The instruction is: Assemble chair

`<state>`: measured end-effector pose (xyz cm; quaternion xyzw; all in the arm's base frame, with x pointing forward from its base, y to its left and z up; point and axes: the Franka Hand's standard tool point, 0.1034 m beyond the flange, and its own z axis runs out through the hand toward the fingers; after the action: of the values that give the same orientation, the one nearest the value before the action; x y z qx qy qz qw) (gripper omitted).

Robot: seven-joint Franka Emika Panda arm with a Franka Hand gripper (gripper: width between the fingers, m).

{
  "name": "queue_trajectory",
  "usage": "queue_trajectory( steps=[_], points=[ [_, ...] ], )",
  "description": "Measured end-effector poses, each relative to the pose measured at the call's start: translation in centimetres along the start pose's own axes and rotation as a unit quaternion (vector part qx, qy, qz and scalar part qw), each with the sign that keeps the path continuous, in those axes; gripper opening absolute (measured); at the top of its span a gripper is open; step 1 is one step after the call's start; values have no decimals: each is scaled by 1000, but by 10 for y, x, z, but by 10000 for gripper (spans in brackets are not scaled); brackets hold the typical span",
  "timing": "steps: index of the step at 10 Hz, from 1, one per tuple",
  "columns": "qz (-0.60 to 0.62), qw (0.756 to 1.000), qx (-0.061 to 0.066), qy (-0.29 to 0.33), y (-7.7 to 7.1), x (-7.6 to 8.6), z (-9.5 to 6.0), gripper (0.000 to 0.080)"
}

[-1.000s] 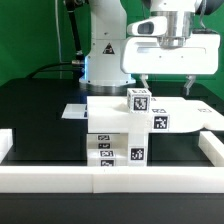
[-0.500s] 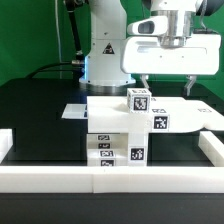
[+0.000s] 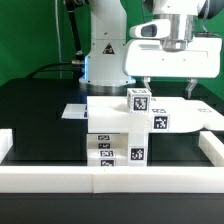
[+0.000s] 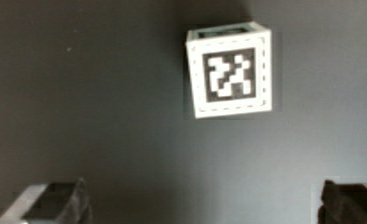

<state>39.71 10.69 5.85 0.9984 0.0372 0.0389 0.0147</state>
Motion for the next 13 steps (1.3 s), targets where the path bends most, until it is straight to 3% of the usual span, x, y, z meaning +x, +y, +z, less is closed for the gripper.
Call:
queue_trajectory(
  steps=[3,6,8,13],
  points=[
    [-6,1000,-17,7,3,-2,12,649],
    [-6,1000,-18,6,4,-3,13,649],
    [-12,1000,-21,10,12,0,13,649],
    [-11,999,-34,14,-5,1,31,649]
  ],
)
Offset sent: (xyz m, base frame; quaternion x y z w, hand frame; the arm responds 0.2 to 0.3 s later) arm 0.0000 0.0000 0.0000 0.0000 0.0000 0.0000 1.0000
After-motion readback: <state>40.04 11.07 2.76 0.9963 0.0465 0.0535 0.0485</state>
